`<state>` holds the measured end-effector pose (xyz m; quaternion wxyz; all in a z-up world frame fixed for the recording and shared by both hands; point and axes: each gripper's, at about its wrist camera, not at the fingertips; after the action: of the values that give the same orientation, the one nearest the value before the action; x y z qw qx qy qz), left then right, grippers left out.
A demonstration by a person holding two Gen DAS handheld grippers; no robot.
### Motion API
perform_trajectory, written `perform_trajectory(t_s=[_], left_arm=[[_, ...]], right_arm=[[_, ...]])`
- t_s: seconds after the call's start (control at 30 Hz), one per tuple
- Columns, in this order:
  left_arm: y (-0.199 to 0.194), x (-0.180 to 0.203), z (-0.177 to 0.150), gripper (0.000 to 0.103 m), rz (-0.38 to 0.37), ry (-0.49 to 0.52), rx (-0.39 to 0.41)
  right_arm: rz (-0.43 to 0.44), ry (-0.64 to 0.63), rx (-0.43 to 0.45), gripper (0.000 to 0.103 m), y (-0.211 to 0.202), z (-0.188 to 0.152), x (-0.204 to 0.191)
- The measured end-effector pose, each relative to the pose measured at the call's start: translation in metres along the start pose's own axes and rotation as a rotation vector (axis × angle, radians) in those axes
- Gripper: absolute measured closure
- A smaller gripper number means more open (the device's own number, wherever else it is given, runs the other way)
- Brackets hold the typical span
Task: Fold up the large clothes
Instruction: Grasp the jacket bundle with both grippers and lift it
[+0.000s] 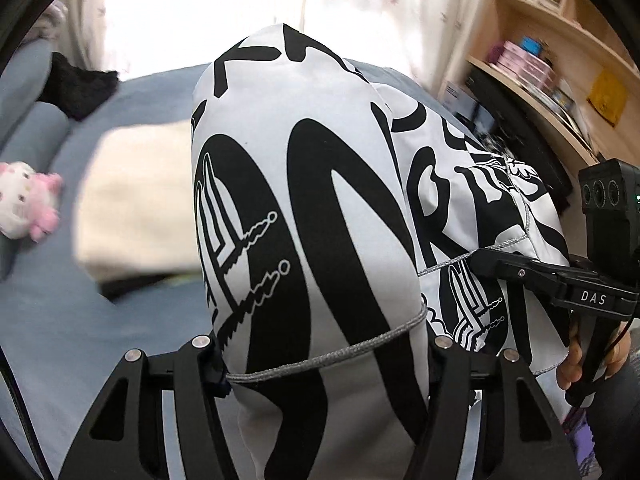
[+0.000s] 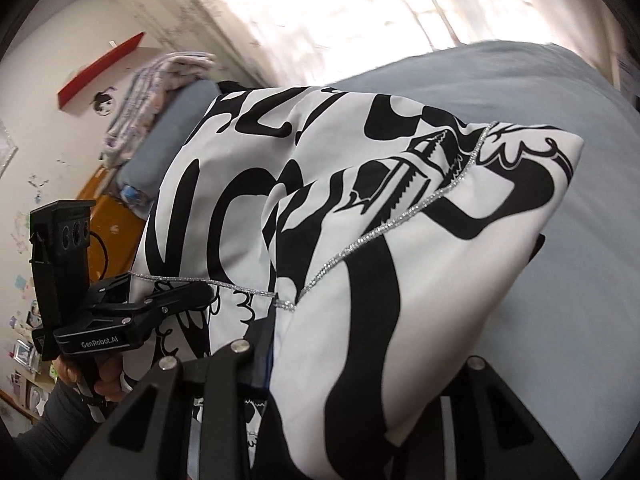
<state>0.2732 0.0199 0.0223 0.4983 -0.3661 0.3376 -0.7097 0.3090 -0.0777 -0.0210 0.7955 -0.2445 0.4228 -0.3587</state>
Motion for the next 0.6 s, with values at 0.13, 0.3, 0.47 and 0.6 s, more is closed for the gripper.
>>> perform_trajectory(t_s=[0.13,0.3,0.47,0.6], left_arm=[[-0.014,-0.081,0.034,0.043,0.047,-0.009,0.021],[-0.003,-0.166,0.078,0.042,0.095,-0.003,0.051],[0.043,-0.236,0.124,0.042,0.109,0.008,0.045],[0.09,-0.287,0.145,0.04,0.102,0.019,-0.004]], right_arm=[[0.046,-0.025,0.021,0.07,0.055,0.045,-0.045],[0.1,-0.005,0.054,0.07,0.134,0.102,-0.079],[0.155,0.019,0.068,0.07,0.216,0.149,-0.082],[0.192,0.083,0.043,0.07,0.274,0.163,-0.06]])
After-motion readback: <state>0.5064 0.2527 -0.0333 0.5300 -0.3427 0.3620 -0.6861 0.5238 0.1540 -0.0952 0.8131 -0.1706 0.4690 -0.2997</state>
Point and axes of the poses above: each gripper's, at about its wrist camera, not at the fingertips, and y roughly the way its jaws point, x to its right, z to its top, and after that the axes turned 5 degrees about -x, right-handed
